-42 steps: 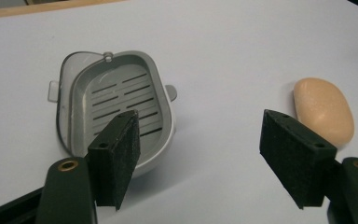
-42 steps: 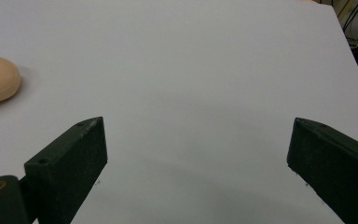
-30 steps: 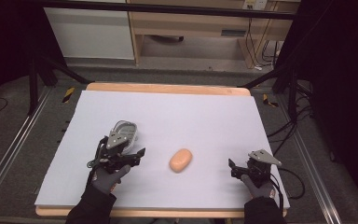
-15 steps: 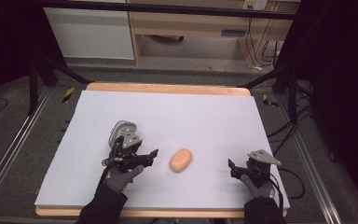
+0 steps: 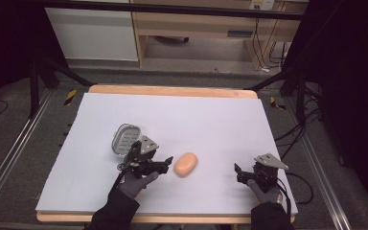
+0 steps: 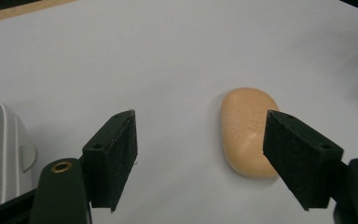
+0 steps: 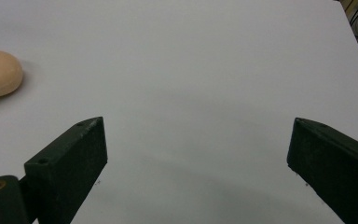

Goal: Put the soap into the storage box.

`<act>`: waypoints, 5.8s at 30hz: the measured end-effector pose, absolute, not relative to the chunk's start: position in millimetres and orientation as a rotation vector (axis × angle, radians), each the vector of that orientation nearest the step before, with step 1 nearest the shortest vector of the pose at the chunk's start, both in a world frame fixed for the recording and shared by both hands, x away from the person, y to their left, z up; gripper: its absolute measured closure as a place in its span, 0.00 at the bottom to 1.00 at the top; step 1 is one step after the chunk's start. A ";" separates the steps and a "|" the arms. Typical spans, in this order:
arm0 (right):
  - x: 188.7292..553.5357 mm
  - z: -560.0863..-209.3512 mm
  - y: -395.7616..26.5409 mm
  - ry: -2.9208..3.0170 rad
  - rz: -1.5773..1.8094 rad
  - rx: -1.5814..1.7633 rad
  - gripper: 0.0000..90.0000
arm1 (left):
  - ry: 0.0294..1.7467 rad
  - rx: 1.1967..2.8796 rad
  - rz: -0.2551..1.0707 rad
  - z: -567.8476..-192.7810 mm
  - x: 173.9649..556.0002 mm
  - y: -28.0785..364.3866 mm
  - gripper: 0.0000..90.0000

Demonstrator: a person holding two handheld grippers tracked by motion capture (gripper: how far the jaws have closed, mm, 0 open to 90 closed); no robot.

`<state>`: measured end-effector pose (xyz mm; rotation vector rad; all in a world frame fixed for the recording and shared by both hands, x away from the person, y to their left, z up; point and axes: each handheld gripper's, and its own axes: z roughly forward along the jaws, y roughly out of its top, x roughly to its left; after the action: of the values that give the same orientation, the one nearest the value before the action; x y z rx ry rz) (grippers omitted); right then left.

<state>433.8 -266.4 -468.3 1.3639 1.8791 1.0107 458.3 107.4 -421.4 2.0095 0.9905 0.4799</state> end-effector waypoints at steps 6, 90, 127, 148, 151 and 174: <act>434.0 -468.6 -265.6 1.885 1.013 1.366 0.06 | 0.978 2.026 0.476 -422.2 459.9 99.2 0.28; 437.2 -473.7 -263.6 1.936 0.995 1.369 0.06 | 0.952 2.290 0.362 -473.5 487.1 22.6 0.34; 437.0 -473.7 -263.3 1.938 0.991 1.373 0.06 | 0.964 2.189 0.399 -423.8 473.6 76.0 0.35; 436.5 -473.7 -262.4 1.942 0.983 1.366 0.06 | 1.067 2.105 0.451 -411.8 468.2 140.2 0.36; 436.5 -473.8 -262.2 1.943 0.982 1.368 0.06 | 1.079 2.093 0.457 -409.2 469.2 145.5 0.36; 436.2 -474.2 -258.7 1.955 0.984 1.352 0.05 | 1.186 1.979 0.518 -392.3 484.4 188.5 0.36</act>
<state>436.2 -258.7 -474.2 1.3519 1.9547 0.9838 484.4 188.5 -392.3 1.9787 1.1865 0.5178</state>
